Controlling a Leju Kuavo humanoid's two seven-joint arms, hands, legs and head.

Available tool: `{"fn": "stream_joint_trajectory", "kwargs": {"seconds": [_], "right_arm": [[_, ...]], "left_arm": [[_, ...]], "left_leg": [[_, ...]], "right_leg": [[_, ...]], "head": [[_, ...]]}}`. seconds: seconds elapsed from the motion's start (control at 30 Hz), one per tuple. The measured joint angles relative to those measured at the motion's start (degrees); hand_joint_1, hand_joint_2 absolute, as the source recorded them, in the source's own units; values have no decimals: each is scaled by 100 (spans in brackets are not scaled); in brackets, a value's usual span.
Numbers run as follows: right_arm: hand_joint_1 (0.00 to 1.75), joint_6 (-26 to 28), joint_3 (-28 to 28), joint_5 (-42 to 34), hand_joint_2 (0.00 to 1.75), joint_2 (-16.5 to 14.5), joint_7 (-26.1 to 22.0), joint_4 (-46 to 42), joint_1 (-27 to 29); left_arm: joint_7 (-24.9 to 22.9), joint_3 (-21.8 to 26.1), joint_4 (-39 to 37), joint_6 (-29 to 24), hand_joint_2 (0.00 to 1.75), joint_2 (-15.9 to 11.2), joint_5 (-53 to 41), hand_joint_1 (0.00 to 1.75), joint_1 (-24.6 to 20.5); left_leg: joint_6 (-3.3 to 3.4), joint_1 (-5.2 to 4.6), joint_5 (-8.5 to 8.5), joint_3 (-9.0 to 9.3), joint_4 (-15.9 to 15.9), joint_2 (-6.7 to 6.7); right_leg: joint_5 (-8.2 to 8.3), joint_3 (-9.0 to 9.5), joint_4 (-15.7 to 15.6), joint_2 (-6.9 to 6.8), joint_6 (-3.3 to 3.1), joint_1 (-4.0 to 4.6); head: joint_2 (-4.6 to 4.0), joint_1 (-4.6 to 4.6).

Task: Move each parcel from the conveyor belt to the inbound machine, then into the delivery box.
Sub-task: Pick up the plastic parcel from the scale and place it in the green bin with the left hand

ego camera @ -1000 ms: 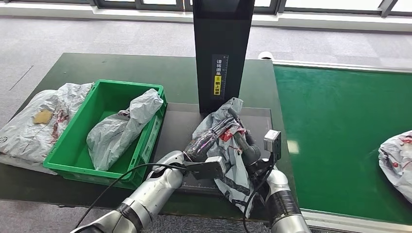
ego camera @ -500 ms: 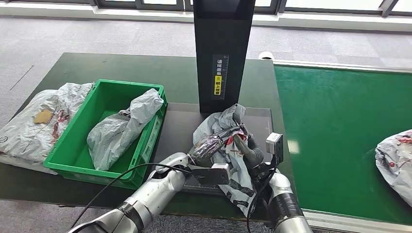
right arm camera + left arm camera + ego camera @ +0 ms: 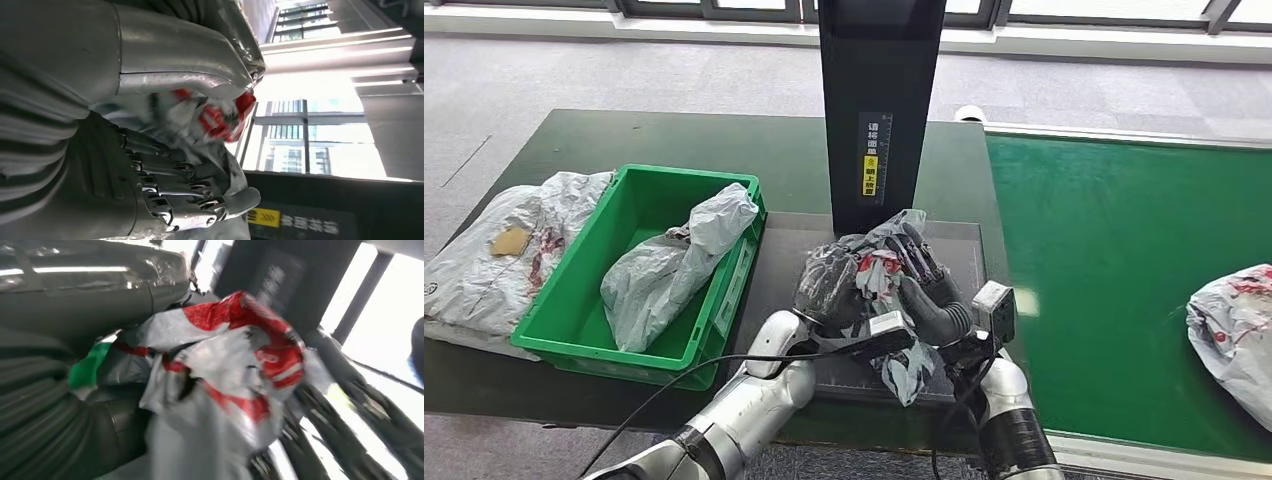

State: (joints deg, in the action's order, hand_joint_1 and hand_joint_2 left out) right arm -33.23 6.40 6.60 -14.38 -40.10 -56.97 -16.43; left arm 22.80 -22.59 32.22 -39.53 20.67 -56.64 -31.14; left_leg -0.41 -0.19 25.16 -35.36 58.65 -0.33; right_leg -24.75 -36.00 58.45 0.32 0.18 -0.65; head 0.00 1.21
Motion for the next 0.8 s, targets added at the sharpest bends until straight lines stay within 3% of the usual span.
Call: {"fn": "stream_joint_trajectory", "kwargs": {"seconds": [0.17,0.33,0.8], "right_arm": [[0,47,0,1,175,23,-1,-447,116],[0,103,0,23,175,42,-1,-647,161],[0,166,4,5,175,56,0,-818,215]], "left_arm": [[-126,1061,836,-29,175,-5,-998,175,273],[-419,1728,1846,-31,175,-5,-1598,175,548],[-394,2457,3331,-31,175,-5,-2005,175,759]], "left_leg": [[-2,1,-2,0,-1,3],[-2,1,-3,-1,0,1],[-2,1,-2,-3,0,3]], "right_leg": [[0,-1,1,2,-1,1],[0,-1,0,3,-1,1],[0,-4,0,3,-1,1]], "head": [[0,-1],[0,-1],[0,-1]]}}
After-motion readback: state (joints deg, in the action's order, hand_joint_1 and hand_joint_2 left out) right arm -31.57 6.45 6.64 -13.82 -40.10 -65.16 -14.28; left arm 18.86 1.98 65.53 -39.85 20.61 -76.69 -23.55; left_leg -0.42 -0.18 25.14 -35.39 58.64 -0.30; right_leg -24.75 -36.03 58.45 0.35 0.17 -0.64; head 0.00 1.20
